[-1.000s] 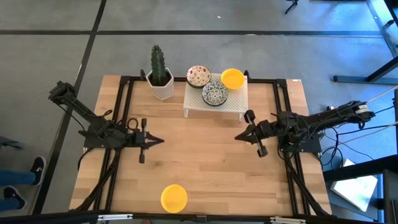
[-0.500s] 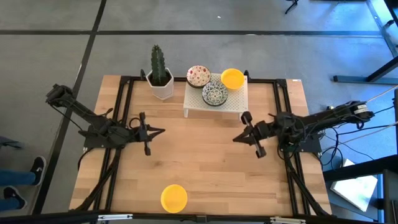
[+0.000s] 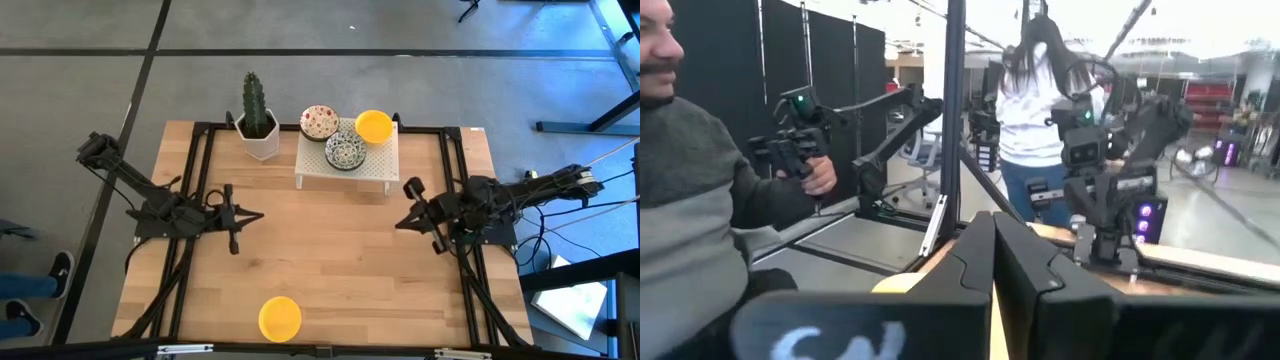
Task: Pick & Place Mini bowls
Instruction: Stack the yellow bowl on the yellow bowls on the shelf
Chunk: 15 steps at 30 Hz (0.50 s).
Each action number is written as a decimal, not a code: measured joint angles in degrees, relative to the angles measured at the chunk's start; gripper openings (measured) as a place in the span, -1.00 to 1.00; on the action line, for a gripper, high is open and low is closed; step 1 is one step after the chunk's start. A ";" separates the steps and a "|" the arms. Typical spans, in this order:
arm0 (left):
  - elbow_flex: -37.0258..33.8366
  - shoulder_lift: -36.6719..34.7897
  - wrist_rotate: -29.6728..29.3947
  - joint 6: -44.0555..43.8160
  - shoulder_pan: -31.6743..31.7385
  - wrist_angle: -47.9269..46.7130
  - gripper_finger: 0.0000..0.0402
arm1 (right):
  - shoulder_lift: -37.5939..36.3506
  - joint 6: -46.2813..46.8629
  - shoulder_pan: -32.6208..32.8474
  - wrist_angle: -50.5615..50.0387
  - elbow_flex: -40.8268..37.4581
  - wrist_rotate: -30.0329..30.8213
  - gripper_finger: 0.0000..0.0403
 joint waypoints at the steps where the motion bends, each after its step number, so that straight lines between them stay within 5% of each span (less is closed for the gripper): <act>1: 0.00 0.02 1.07 -0.95 -0.27 0.00 -0.98 | -0.16 -0.65 0.15 0.57 -0.55 0.01 -0.98; 10: 0.00 0.24 5.68 -8.83 -1.96 1.42 -0.98 | -1.03 1.64 0.08 21.48 -14.63 0.97 -0.98; 15: 0.00 0.22 4.59 -9.04 -2.76 2.06 -0.98 | -1.03 1.36 0.08 25.39 -17.35 6.89 -0.98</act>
